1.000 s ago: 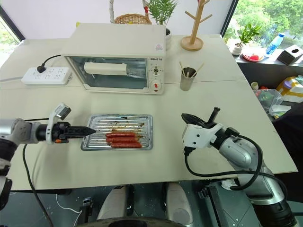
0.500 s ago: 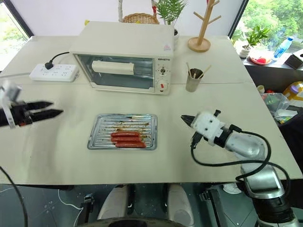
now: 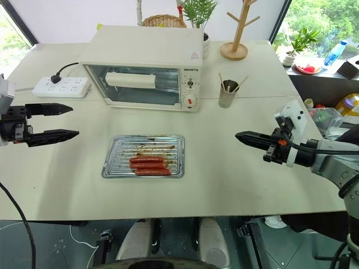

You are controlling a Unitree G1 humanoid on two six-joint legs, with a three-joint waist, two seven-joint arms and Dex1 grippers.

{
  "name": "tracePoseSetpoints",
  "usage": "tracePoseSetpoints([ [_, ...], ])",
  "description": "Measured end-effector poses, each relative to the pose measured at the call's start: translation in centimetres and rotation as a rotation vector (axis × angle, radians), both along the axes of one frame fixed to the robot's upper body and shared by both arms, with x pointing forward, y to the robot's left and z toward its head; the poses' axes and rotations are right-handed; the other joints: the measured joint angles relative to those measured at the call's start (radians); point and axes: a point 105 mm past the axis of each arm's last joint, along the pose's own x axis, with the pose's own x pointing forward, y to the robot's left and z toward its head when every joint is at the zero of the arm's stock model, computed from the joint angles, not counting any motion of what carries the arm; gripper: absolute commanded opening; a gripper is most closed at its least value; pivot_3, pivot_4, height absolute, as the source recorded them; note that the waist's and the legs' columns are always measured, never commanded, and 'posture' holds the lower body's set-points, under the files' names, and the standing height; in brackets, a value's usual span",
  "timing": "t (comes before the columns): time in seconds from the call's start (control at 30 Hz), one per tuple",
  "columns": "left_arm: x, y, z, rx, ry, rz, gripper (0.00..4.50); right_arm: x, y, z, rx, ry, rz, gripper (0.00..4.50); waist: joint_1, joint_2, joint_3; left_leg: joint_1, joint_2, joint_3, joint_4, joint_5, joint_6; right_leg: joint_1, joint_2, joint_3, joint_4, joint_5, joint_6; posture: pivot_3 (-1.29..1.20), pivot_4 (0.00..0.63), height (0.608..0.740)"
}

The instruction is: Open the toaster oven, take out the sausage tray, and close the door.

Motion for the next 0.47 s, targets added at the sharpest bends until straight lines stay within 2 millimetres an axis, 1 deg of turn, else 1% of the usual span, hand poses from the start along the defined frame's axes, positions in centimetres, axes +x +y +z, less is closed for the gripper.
tracePoseSetpoints([
  [0.03, -0.03, 0.06, -0.15, -0.001, 0.006, 0.003, 4.50, -0.07, -0.06, 0.06, -0.011, 0.000, 0.005, 0.53, 0.000, 0.000, 0.000, 0.000, 0.000, 0.000, 0.000, 0.000, 0.000, 0.000, 0.000, 0.000, 0.000, 0.000, 0.000, 0.00, 0.150, 0.740],
  [0.07, -0.05, 0.09, -0.26, -0.002, 0.012, 0.005, 4.50, -0.08, -0.09, 0.12, -0.017, -0.002, 0.007, 0.76, 0.000, 0.000, 0.000, 0.000, 0.000, 0.000, 0.000, 0.000, 0.000, 0.000, 0.000, 0.000, 0.000, 0.000, 0.000, 0.00, 0.150, 0.740],
  [0.2, -0.21, 0.33, -0.71, -0.004, 0.033, 0.015, 4.50, -0.35, 0.02, 0.08, -0.033, -0.001, 0.038, 2.83, 0.001, 0.000, 0.000, 0.000, 0.000, 0.000, 0.001, 0.000, 0.000, 0.000, 0.000, 0.000, 0.000, -0.001, 0.001, 0.00, 0.150, 0.740],
  [0.3, -0.41, 0.54, -0.93, -0.005, 0.040, 0.019, 4.50, -0.17, 0.08, 0.06, -0.063, -0.032, 0.044, 4.29, 0.001, 0.000, 0.000, 0.000, 0.000, 0.000, 0.001, 0.000, 0.000, 0.000, 0.000, 0.000, 0.000, -0.001, 0.001, 0.00, 0.150, 0.740],
  [0.47, -0.57, 0.69, -0.97, -0.005, 0.041, 0.022, 4.50, -0.20, 0.29, 0.10, -0.069, -0.049, 0.066, 4.29, 0.001, 0.000, 0.000, 0.000, 0.000, 0.000, 0.001, 0.000, 0.000, 0.000, 0.000, 0.000, 0.000, 0.000, 0.001, 0.00, 0.150, 0.740],
])
